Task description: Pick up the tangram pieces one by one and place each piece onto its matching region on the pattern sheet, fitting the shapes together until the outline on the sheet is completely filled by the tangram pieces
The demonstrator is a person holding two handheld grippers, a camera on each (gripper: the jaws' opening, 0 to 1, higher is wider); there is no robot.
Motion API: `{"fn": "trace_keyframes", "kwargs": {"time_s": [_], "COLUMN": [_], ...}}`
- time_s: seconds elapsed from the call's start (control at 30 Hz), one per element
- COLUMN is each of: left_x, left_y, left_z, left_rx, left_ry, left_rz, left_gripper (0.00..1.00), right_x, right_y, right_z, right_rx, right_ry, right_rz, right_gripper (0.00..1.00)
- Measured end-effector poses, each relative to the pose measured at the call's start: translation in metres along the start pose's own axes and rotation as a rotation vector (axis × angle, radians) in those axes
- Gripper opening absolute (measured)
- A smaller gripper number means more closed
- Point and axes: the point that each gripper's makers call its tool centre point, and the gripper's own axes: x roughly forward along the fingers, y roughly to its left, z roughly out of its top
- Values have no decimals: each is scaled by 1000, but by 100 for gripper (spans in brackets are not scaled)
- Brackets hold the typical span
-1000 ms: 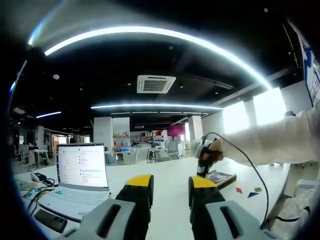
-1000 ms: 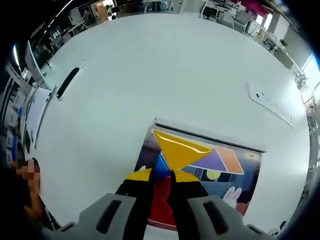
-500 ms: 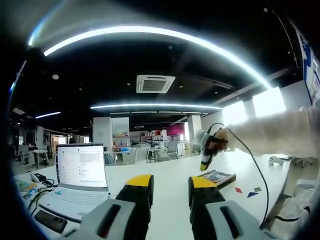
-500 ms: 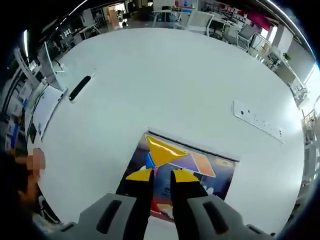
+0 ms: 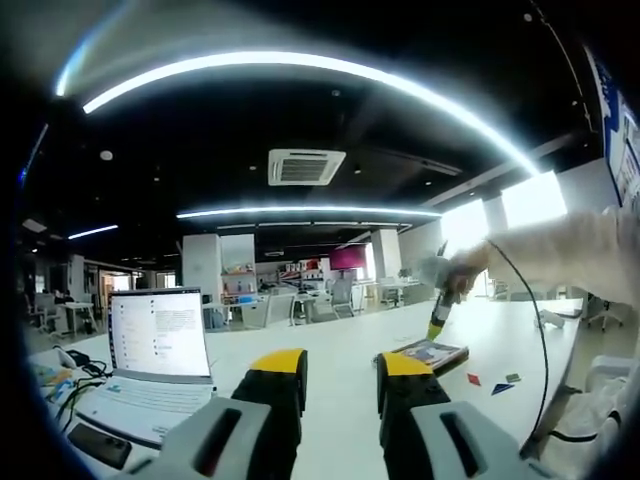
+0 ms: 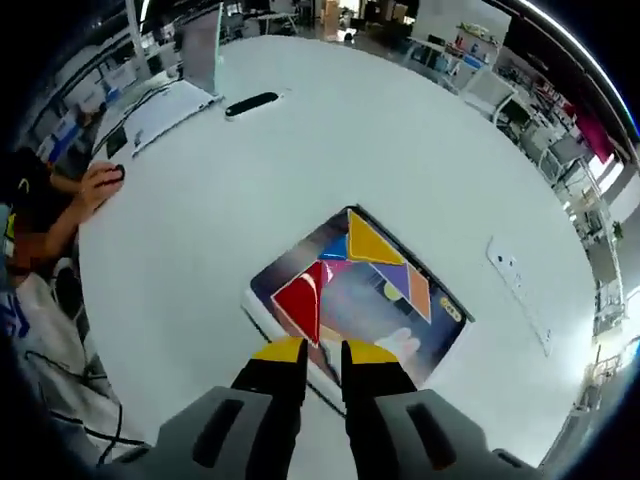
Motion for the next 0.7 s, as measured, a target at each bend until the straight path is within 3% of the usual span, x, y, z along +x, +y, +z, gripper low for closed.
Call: {"fn": "trace_keyframes", "kwargs": {"time_s": [0.1,0.23,0.5,0.7], "left_x": [1,0,-1,-1], "left_y": [-1,-2,-1,0], "left_z": [0,0,0,0], "left_rx": [2,6,5,3], "left_ry": [1,2,-2,-2], "left_rz": [-3,-4,-1,1], "left_gripper": [30,30,30,30], "right_x": [-5,-9,-6,-4], "right_y": [24,68,102,121], "right_z": [-22,-52,-96,-128], "right_rx": [-36,-144,-316,-373], "right_ry": [36,87,151,185], "right_rz": [16,94,165,219], "right_gripper": [16,16,22,29]}}
